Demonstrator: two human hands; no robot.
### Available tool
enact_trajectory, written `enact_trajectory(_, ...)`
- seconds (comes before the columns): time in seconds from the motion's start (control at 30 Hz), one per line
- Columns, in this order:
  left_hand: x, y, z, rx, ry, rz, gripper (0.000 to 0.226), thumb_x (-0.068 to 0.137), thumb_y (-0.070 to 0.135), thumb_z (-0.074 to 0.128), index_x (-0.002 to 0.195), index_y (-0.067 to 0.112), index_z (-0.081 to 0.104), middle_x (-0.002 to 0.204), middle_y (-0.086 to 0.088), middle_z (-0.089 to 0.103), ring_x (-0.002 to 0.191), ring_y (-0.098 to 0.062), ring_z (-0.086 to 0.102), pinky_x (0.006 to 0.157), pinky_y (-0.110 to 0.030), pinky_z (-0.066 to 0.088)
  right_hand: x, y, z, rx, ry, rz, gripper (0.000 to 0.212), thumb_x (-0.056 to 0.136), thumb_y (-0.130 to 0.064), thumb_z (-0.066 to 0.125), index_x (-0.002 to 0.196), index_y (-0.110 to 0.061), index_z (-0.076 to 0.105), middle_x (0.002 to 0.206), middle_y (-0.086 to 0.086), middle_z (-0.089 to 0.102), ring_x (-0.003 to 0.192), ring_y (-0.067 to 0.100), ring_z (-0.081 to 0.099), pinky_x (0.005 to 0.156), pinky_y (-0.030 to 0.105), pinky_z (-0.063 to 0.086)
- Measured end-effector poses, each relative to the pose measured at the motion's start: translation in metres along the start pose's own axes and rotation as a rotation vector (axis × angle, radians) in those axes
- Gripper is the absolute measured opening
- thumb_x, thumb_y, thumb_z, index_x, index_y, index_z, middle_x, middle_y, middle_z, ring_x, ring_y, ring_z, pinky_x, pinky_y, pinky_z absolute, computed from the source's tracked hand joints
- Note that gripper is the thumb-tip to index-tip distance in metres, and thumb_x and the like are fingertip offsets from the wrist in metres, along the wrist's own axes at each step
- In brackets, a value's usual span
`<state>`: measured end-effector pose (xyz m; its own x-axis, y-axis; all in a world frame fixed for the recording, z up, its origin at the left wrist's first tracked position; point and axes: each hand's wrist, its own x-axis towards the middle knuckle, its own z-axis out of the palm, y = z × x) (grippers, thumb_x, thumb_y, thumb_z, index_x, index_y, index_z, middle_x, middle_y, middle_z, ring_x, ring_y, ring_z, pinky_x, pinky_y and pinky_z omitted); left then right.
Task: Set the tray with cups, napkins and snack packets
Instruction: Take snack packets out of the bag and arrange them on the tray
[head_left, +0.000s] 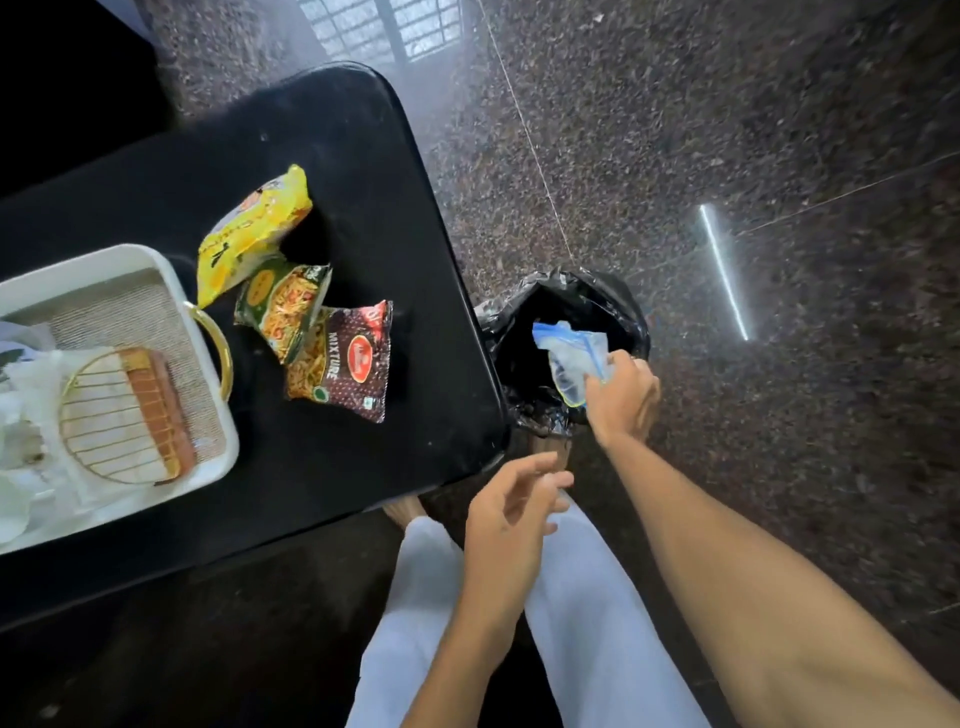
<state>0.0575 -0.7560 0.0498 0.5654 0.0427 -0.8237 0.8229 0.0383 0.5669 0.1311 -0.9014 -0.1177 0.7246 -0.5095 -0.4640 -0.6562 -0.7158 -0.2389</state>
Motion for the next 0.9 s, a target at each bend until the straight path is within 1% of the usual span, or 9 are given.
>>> enact_trajectory(0.13, 0.024, 0.004, -0.006, -0.058, 0.073, 0.018, 0.017, 0.101, 0.021, 0.061, 0.11, 0.031, 0.073, 0.104, 0.007, 0.081, 0.094, -0.015, 0.077, 0.083, -0.033, 0.062, 0.021, -0.009, 0.051, -0.095, -0.055, 0.008, 0.025, 0.088, -0.012, 0.061, 0.112, -0.007, 0.065, 0.117, 0.019, 0.06, 0.108, 0.041, 0.056, 0.083, 0.042, 0.047)
enact_trajectory(0.27, 0.045, 0.007, -0.011, -0.085, 0.089, 0.051, 0.019, 0.101, 0.022, 0.06, 0.112, 0.03, 0.074, 0.105, 0.009, 0.081, 0.094, -0.012, 0.076, 0.082, -0.028, 0.062, 0.039, -0.009, 0.092, -0.134, -0.133, 0.06, 0.026, 0.093, -0.012, 0.057, 0.118, -0.006, 0.061, 0.126, 0.019, 0.054, 0.112, 0.041, 0.053, 0.08, 0.042, 0.049)
enact_trajectory(0.43, 0.055, -0.001, -0.014, -0.097, 0.086, 0.042, 0.021, 0.1, 0.022, 0.062, 0.107, 0.036, 0.075, 0.104, 0.008, 0.081, 0.092, -0.01, 0.076, 0.083, -0.027, 0.061, 0.048, -0.008, 0.115, -0.15, -0.26, 0.131, 0.055, 0.091, -0.022, 0.065, 0.14, -0.01, 0.044, 0.138, 0.022, 0.043, 0.121, 0.045, 0.048, 0.089, 0.047, 0.049)
enact_trajectory(0.5, 0.05, -0.005, -0.014, -0.082, 0.072, 0.012, 0.024, 0.1, 0.019, 0.063, 0.103, 0.039, 0.076, 0.103, 0.008, 0.081, 0.09, -0.009, 0.075, 0.083, -0.029, 0.061, 0.043, -0.007, 0.108, -0.167, -0.258, 0.11, 0.065, 0.088, -0.028, 0.068, 0.144, -0.013, 0.038, 0.139, 0.023, 0.042, 0.121, 0.047, 0.049, 0.091, 0.048, 0.048)
enact_trajectory(0.57, 0.042, -0.007, -0.017, -0.086, 0.058, -0.01, 0.031, 0.101, 0.013, 0.062, 0.101, 0.04, 0.076, 0.102, 0.008, 0.082, 0.086, -0.008, 0.073, 0.08, -0.027, 0.059, 0.034, -0.011, 0.092, -0.144, -0.221, 0.067, 0.065, 0.088, -0.032, 0.069, 0.144, -0.016, 0.041, 0.14, 0.022, 0.043, 0.121, 0.047, 0.051, 0.094, 0.05, 0.046)
enact_trajectory(0.67, 0.022, -0.007, -0.029, -0.116, 0.072, -0.043, 0.032, 0.102, 0.01, 0.06, 0.102, 0.038, 0.075, 0.1, 0.009, 0.082, 0.084, -0.009, 0.072, 0.076, -0.022, 0.056, 0.015, -0.027, 0.048, 0.087, -0.074, 0.066, 0.05, 0.092, -0.029, 0.065, 0.137, -0.013, 0.054, 0.136, 0.021, 0.052, 0.12, 0.038, 0.054, 0.099, 0.042, 0.042)
enact_trajectory(0.77, -0.004, 0.0, -0.05, -0.168, 0.116, -0.058, 0.028, 0.102, 0.009, 0.059, 0.105, 0.032, 0.075, 0.101, 0.005, 0.082, 0.083, -0.01, 0.074, 0.076, -0.025, 0.057, -0.014, -0.059, -0.015, 0.403, 0.111, 0.006, 0.027, 0.091, -0.028, 0.063, 0.116, -0.019, 0.066, 0.117, 0.012, 0.065, 0.098, 0.028, 0.065, 0.094, 0.027, 0.041)
enact_trajectory(0.83, -0.021, 0.006, -0.069, -0.231, 0.168, -0.069, 0.023, 0.101, 0.008, 0.059, 0.107, 0.024, 0.074, 0.099, 0.001, 0.083, 0.079, -0.009, 0.074, 0.074, -0.025, 0.057, -0.048, -0.088, -0.056, 0.62, 0.095, -0.065, 0.015, 0.086, -0.038, 0.064, 0.1, -0.032, 0.067, 0.1, -0.004, 0.07, 0.086, 0.022, 0.071, 0.087, 0.035, 0.053)
enact_trajectory(0.9, -0.038, 0.011, -0.088, -0.29, 0.203, -0.08, 0.021, 0.101, 0.005, 0.058, 0.107, 0.018, 0.072, 0.094, 0.002, 0.083, 0.075, -0.007, 0.074, 0.07, -0.025, 0.057, -0.085, -0.119, -0.079, 0.741, -0.067, -0.104, 0.02, 0.079, -0.049, 0.065, 0.092, -0.035, 0.07, 0.086, -0.007, 0.075, 0.081, 0.016, 0.073, 0.078, 0.045, 0.06)
